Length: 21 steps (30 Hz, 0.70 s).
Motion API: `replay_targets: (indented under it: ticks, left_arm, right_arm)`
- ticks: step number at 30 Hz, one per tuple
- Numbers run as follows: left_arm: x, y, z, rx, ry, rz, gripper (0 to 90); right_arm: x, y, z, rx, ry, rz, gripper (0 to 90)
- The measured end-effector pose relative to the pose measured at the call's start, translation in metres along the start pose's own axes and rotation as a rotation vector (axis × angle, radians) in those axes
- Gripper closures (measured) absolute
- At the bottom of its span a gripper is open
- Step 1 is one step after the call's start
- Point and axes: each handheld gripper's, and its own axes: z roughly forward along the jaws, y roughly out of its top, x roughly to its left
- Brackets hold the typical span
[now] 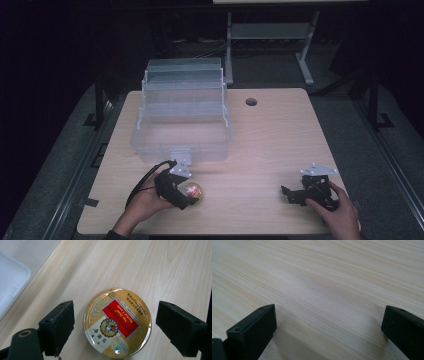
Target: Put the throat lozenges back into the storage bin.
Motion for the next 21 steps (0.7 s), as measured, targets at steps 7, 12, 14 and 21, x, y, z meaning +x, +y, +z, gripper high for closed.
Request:
replay_targets:
  ticks: [7, 12, 14, 21]
  left_arm:
    - [-0.001, 0.002, 0.005, 0.022, 0.002, 0.023, 14.5]
    - [-0.003, 0.003, 0.009, 0.043, 0.003, 0.031, 14.5]
    - [-0.004, 0.003, 0.011, 0.046, 0.008, 0.025, 14.5]
    - [-0.004, 0.002, 0.018, 0.077, 0.003, 0.036, 14.5]
  right_arm:
    - [0.0, 0.0, 0.0, 0.0, 0.0, 0.0, 0.0]
    - [0.0, 0.0, 0.0, 0.0, 0.0, 0.0, 0.0]
    - [0.0, 0.0, 0.0, 0.0, 0.0, 0.0, 0.0]
    - [0.0, 0.0, 0.0, 0.0, 0.0, 0.0, 0.0]
